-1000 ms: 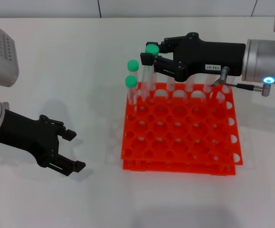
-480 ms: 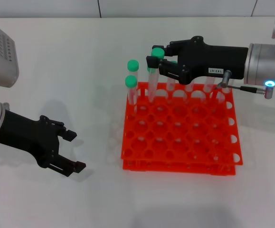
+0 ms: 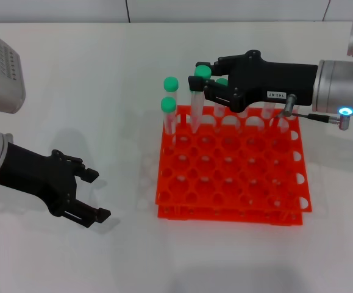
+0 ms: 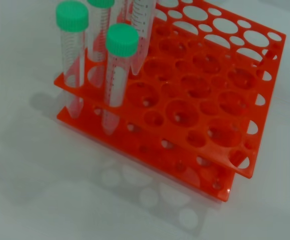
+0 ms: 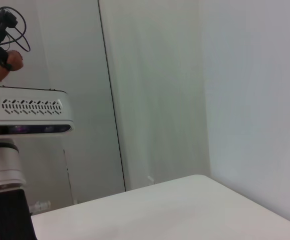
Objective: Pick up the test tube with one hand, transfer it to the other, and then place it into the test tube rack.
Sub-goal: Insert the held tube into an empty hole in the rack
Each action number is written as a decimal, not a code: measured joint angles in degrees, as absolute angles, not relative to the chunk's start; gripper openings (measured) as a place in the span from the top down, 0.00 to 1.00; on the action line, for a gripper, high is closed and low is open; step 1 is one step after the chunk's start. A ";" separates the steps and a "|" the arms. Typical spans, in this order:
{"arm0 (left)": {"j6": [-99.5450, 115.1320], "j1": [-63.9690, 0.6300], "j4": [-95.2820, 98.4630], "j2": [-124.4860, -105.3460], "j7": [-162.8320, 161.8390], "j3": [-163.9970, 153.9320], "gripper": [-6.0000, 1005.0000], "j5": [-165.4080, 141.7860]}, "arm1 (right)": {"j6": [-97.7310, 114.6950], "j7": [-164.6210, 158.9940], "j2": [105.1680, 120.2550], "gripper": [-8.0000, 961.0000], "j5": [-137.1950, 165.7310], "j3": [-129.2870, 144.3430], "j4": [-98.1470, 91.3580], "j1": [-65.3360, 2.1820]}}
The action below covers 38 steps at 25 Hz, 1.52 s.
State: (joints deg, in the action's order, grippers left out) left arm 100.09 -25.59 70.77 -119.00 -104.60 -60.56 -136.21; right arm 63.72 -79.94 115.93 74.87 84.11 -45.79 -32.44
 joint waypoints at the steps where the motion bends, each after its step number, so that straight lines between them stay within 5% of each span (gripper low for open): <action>1: 100.07 -25.59 70.75 -119.00 -104.59 -60.55 0.12 -136.21 | 63.72 -79.88 115.95 0.67 74.84 84.11 -45.79 -32.43; 38: 99.14 -25.93 69.52 -119.00 -103.97 -60.65 0.12 -136.20 | 62.14 -75.28 116.19 0.65 72.20 85.94 -42.63 -32.44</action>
